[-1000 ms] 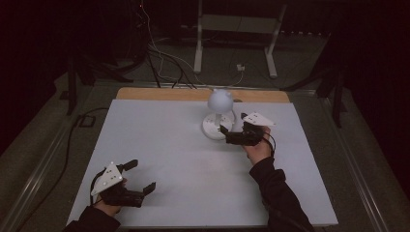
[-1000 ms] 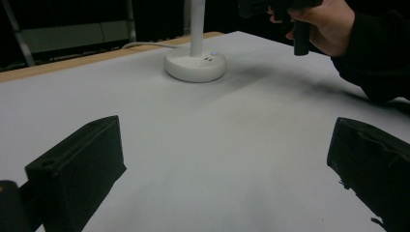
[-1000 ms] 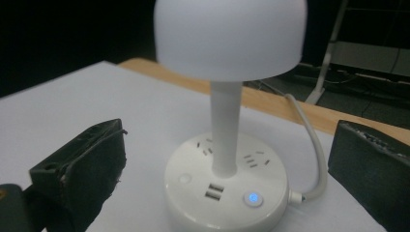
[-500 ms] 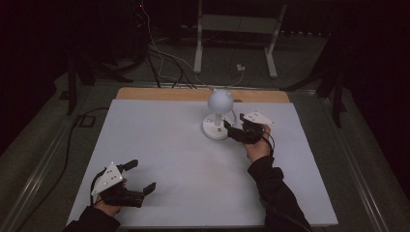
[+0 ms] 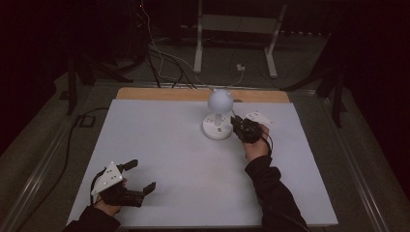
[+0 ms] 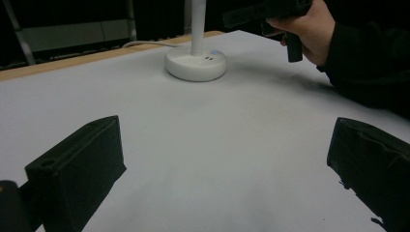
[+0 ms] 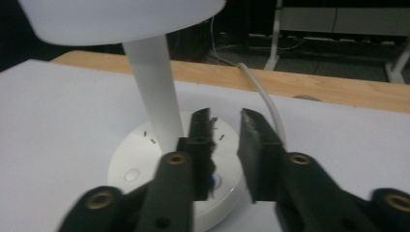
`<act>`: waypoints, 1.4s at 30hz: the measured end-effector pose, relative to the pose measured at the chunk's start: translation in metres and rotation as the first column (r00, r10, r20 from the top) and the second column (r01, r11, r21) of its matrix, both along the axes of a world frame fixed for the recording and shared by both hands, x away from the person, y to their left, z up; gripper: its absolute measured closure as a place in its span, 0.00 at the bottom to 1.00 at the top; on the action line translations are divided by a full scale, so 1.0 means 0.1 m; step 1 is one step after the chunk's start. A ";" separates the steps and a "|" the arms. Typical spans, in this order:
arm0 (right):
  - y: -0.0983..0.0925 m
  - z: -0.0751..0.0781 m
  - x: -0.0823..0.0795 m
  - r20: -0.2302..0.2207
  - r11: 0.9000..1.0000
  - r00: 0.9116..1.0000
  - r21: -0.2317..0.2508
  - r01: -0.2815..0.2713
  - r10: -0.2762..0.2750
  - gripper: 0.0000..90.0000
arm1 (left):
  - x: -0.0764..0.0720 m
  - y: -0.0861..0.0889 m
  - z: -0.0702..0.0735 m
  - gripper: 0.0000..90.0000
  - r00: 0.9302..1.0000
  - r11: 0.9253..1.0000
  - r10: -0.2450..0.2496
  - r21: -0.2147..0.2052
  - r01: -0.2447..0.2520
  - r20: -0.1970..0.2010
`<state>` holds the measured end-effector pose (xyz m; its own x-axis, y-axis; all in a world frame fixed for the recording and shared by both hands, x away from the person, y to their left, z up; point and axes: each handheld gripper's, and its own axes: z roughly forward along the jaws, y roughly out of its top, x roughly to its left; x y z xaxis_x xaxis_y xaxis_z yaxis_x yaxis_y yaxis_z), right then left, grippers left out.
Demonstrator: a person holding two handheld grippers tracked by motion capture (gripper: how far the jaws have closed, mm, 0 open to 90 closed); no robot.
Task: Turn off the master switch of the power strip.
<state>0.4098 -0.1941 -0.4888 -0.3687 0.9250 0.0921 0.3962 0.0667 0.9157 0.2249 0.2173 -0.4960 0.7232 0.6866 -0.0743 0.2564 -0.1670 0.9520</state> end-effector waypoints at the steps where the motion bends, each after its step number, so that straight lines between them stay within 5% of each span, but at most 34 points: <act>1: 0.00 0.00 0.00 0.001 1.000 1.000 0.012 0.009 -0.009 0.91 | 0.00 0.00 0.00 0.00 1.000 1.000 -0.001 0.002 0.001 0.001; 6: 0.03 -0.03 0.02 -0.006 0.999 1.000 -0.029 0.019 -0.019 1.00 | 0.00 0.00 0.00 0.00 1.000 1.000 -0.001 0.002 0.001 0.001; 29: 0.23 -0.23 0.14 -0.090 0.993 0.996 -0.116 0.003 -0.014 1.00 | 0.00 0.00 0.00 0.00 1.000 1.000 -0.004 0.001 0.004 -0.003; 42: 0.26 -0.30 0.17 -0.093 0.989 0.996 -0.149 0.004 -0.018 1.00 | 0.00 0.00 0.00 0.00 1.000 1.000 -0.006 0.000 0.006 -0.003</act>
